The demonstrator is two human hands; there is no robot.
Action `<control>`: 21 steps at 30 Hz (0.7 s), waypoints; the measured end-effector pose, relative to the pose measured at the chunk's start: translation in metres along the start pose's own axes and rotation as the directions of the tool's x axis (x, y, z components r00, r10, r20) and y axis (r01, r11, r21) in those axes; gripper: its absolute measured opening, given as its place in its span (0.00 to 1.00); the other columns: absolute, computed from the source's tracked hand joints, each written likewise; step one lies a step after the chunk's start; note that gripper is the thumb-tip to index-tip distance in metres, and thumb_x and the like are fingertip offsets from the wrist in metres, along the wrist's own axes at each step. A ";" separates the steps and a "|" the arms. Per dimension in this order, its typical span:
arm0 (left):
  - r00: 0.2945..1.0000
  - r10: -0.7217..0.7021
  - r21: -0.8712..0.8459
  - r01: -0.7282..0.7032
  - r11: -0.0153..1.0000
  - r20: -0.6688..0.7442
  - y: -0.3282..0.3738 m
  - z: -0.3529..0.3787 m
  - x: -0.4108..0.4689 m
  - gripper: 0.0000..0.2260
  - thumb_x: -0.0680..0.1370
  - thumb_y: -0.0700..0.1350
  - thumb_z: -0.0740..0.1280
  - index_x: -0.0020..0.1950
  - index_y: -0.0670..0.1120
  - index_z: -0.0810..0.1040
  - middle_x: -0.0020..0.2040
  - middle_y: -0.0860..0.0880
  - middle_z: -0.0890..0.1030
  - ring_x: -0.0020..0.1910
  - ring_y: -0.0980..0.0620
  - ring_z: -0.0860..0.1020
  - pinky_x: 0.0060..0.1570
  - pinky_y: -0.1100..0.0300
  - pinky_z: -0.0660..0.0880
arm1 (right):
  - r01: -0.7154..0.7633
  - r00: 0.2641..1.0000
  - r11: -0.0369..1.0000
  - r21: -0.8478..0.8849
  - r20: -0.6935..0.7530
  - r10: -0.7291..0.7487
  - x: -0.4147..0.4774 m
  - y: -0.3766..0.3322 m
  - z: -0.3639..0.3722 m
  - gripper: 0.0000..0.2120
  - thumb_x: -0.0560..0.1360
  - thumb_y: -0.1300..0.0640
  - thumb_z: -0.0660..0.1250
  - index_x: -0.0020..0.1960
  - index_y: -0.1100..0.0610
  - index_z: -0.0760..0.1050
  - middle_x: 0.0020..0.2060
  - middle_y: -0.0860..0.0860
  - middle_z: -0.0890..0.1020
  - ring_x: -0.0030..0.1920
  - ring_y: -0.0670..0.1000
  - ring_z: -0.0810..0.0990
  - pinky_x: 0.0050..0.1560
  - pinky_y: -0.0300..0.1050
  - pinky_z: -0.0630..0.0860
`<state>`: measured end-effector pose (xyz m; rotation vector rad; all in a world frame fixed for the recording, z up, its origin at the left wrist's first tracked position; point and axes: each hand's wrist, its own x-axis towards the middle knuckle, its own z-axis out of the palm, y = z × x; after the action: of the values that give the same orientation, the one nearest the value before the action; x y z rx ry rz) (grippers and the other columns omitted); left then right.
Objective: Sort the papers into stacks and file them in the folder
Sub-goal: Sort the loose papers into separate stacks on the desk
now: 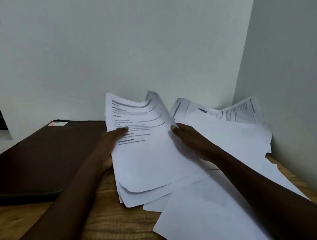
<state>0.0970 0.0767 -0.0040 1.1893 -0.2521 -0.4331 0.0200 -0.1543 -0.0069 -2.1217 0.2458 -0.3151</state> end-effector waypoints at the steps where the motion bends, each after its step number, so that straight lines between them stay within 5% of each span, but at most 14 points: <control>1: 1.000 0.010 0.040 -0.010 0.999 -0.012 0.001 -0.005 0.002 0.12 0.81 0.37 0.60 0.62 0.38 0.77 0.55 0.40 0.84 0.50 0.42 0.84 0.47 0.50 0.83 | 0.018 1.000 1.000 0.010 -0.002 -0.018 0.000 -0.004 0.001 0.25 0.75 0.33 0.57 0.55 0.51 0.78 0.55 0.46 0.82 0.58 0.50 0.78 0.65 0.53 0.72; 4: 0.991 0.067 0.178 -0.045 0.983 -0.115 0.006 -0.033 0.009 0.09 0.82 0.37 0.59 0.58 0.39 0.77 0.51 0.40 0.83 0.46 0.44 0.84 0.46 0.53 0.82 | -0.025 0.983 0.992 -0.120 -0.182 0.003 0.007 -0.007 -0.016 0.18 0.79 0.45 0.63 0.62 0.54 0.75 0.53 0.51 0.80 0.61 0.52 0.76 0.64 0.47 0.69; 8: 0.984 0.088 0.341 -0.030 0.939 -0.154 0.001 -0.080 0.026 0.17 0.73 0.44 0.74 0.56 0.35 0.81 0.49 0.39 0.83 0.57 0.35 0.79 0.62 0.42 0.74 | -0.302 0.944 0.884 -0.356 -0.237 0.227 0.027 0.010 -0.039 0.47 0.69 0.38 0.73 0.75 0.62 0.55 0.70 0.59 0.69 0.71 0.59 0.67 0.69 0.53 0.66; 10: 0.994 0.063 0.389 -0.023 0.921 -0.091 -0.007 -0.086 0.033 0.25 0.52 0.54 0.82 0.41 0.41 0.86 0.40 0.43 0.85 0.48 0.41 0.82 0.54 0.51 0.78 | -0.344 0.936 0.868 -0.358 -0.205 0.287 0.034 0.013 -0.041 0.50 0.68 0.37 0.74 0.74 0.64 0.54 0.70 0.60 0.67 0.71 0.59 0.67 0.68 0.51 0.67; 12: 0.991 0.117 0.453 -0.077 0.888 -0.061 -0.004 -0.069 0.020 0.17 0.55 0.49 0.79 0.37 0.40 0.82 0.37 0.42 0.82 0.40 0.44 0.80 0.45 0.55 0.76 | -0.340 0.938 0.888 -0.310 -0.175 0.299 0.038 0.010 -0.035 0.49 0.67 0.39 0.76 0.72 0.65 0.55 0.70 0.60 0.67 0.69 0.58 0.68 0.62 0.48 0.69; 14: 0.984 0.169 0.479 -0.123 0.869 -0.054 0.001 -0.050 0.007 0.09 0.66 0.40 0.71 0.40 0.36 0.78 0.38 0.40 0.79 0.39 0.44 0.77 0.44 0.54 0.73 | -0.325 0.941 0.922 -0.209 -0.170 0.293 0.045 0.008 -0.026 0.43 0.66 0.47 0.79 0.69 0.65 0.59 0.66 0.60 0.69 0.64 0.57 0.71 0.54 0.46 0.71; 17: 0.990 0.136 0.419 -0.110 0.901 -0.033 0.003 -0.043 0.001 0.08 0.65 0.38 0.67 0.42 0.35 0.77 0.34 0.44 0.81 0.37 0.45 0.78 0.42 0.55 0.75 | -0.251 0.945 0.966 -0.060 -0.230 0.231 0.053 0.010 -0.008 0.32 0.66 0.60 0.77 0.65 0.64 0.66 0.60 0.60 0.75 0.57 0.56 0.74 0.50 0.47 0.74; 21: 0.988 0.103 0.366 -0.056 0.929 -0.111 0.005 -0.044 0.003 0.02 0.69 0.34 0.68 0.40 0.37 0.77 0.33 0.43 0.81 0.37 0.42 0.79 0.49 0.50 0.77 | -0.031 0.889 0.999 0.034 -0.456 0.043 0.055 -0.006 -0.013 0.08 0.68 0.63 0.71 0.47 0.59 0.78 0.42 0.56 0.81 0.48 0.57 0.80 0.47 0.48 0.75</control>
<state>0.1187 0.1131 -0.0155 1.5575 -0.2758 -0.2414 0.0680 -0.1775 0.0116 -1.9884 0.5528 -0.7942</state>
